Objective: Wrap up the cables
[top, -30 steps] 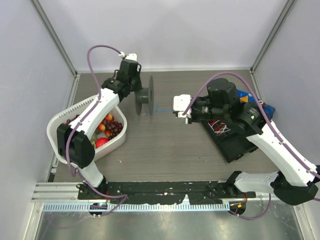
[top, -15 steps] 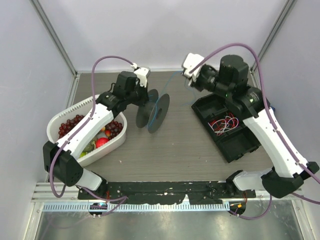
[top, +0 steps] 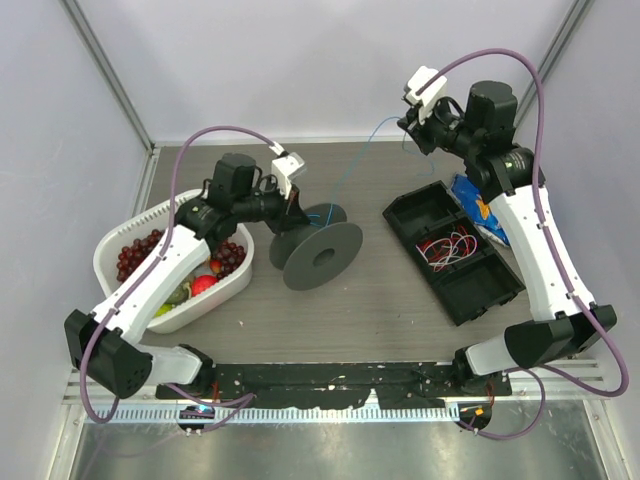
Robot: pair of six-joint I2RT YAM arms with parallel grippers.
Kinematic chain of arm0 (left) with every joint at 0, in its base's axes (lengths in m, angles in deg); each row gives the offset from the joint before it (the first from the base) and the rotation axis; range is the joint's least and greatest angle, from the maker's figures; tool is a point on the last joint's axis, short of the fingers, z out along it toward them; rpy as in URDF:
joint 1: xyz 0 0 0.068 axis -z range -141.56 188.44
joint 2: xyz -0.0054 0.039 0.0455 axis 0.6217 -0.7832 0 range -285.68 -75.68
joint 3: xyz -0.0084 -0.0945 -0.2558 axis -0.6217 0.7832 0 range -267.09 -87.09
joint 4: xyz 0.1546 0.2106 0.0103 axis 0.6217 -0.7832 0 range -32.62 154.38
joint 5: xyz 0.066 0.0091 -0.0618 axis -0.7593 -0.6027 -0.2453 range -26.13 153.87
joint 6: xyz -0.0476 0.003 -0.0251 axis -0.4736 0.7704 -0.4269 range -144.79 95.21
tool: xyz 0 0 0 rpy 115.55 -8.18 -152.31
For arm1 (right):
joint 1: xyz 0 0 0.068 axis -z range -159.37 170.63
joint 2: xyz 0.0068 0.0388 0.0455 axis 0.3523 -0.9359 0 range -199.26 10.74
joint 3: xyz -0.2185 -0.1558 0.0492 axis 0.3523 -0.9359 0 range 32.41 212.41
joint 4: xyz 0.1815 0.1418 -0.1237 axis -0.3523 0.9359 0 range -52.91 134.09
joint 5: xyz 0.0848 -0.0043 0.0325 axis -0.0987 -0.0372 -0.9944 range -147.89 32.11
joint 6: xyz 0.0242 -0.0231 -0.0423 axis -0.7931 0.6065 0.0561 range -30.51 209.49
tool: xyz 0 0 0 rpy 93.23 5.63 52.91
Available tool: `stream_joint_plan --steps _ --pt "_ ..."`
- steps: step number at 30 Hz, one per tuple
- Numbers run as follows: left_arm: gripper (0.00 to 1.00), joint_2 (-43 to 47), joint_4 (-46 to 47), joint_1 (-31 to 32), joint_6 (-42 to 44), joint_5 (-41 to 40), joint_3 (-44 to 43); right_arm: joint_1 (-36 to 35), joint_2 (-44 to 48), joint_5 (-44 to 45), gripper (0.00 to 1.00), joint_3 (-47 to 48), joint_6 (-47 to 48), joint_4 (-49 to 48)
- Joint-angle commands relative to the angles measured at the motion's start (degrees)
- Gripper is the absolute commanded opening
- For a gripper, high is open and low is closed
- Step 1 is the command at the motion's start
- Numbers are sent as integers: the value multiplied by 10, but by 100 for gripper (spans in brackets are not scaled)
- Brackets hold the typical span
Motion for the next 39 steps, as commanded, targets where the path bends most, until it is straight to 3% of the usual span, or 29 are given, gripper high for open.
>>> stream_joint_plan --steps 1,3,7,10,19,27,33,39 --pt "0 40 94 -55 -103 168 -1 30 3 -35 1 -19 -9 -33" --pt "0 46 158 -89 -168 224 3 52 -2 -46 1 -31 -10 -32" --pt "0 47 224 -136 -255 265 -23 97 -15 -68 1 -47 -11 -29" --pt "0 40 319 -171 -370 298 -37 117 -27 -80 1 -55 -6 -23" --pt "0 -3 606 -278 -735 237 -89 137 -31 -91 1 -125 8 -21" --pt "0 -15 446 -310 -740 69 -180 122 -2 -147 1 -164 -47 -23" --pt "0 -38 221 -303 -752 -49 -275 22 37 -130 1 -221 -98 -63" --pt "0 -35 160 -300 -744 -145 -318 -68 41 -87 1 -236 -128 -93"
